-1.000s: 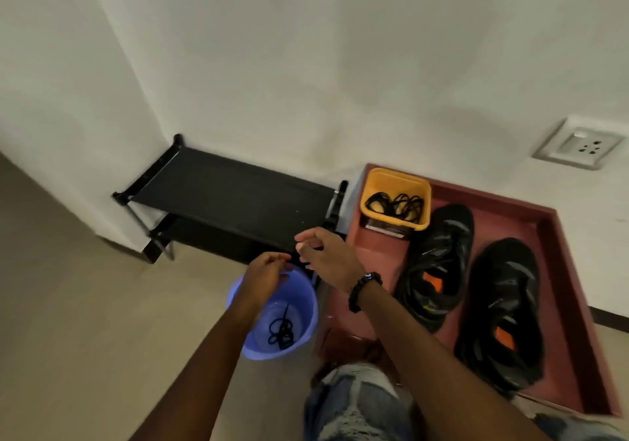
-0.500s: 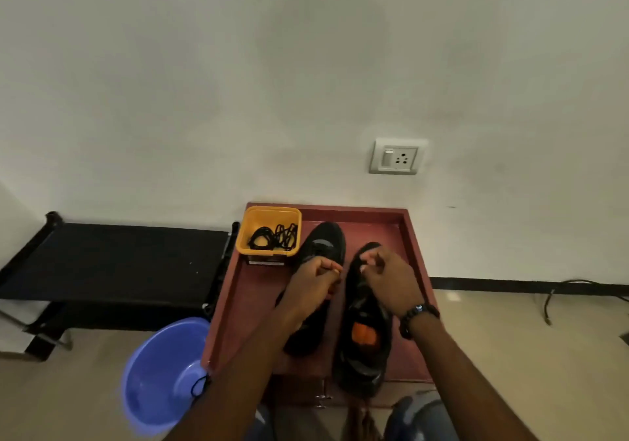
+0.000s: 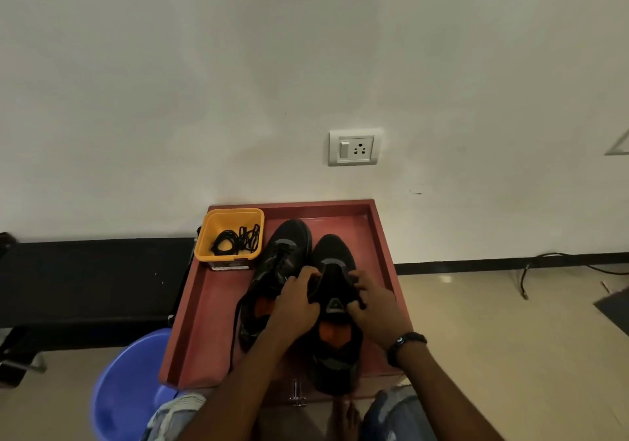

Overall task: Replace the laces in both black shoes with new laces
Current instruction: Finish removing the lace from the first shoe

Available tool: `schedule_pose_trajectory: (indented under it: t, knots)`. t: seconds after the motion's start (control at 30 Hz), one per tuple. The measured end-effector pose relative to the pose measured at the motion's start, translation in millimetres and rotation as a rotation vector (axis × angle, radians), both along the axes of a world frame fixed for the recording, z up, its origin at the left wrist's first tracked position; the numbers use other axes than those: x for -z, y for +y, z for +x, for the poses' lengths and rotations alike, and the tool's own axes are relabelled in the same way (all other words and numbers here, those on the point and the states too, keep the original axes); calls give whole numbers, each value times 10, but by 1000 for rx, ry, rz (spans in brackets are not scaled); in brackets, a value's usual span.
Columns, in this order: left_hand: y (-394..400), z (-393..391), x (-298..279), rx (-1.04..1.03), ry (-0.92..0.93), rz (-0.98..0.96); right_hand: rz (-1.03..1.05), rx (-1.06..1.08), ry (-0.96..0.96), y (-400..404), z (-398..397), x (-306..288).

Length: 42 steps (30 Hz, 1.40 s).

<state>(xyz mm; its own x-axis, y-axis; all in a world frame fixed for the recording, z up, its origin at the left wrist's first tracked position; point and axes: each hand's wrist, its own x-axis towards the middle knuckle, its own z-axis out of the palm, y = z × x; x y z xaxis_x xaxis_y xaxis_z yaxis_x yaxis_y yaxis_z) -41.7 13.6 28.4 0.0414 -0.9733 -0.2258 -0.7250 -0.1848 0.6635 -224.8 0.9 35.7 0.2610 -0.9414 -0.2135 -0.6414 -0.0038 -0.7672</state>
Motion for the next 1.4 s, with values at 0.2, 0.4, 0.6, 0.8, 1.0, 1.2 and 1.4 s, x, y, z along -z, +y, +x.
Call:
schedule_pose_trajectory:
  t: [0.2, 0.4, 0.6, 0.8, 1.0, 1.2, 1.4]
  knots:
    - [24, -37, 99, -38, 109, -64, -111, -58, 169, -48, 35, -44]
    - [65, -32, 125, 24, 91, -52, -260, -283, 844, -15, 354, -43]
    - [52, -1, 92, 53, 84, -18, -289, -332, 811, -116, 441, -87]
    - [119, -54, 114, 24, -52, -98, -322, -352, 654, -144, 279, -259]
    - [7, -55, 36, -28, -148, -106, -488, -347, 551, -63, 281, -284]
    - [-33, -110, -20, 22, -127, -184, -458, -244, 498, -211, 215, -295]
    - [-44, -227, 70, 90, -123, -141, -387, 59, 267, -376, 41, -330]
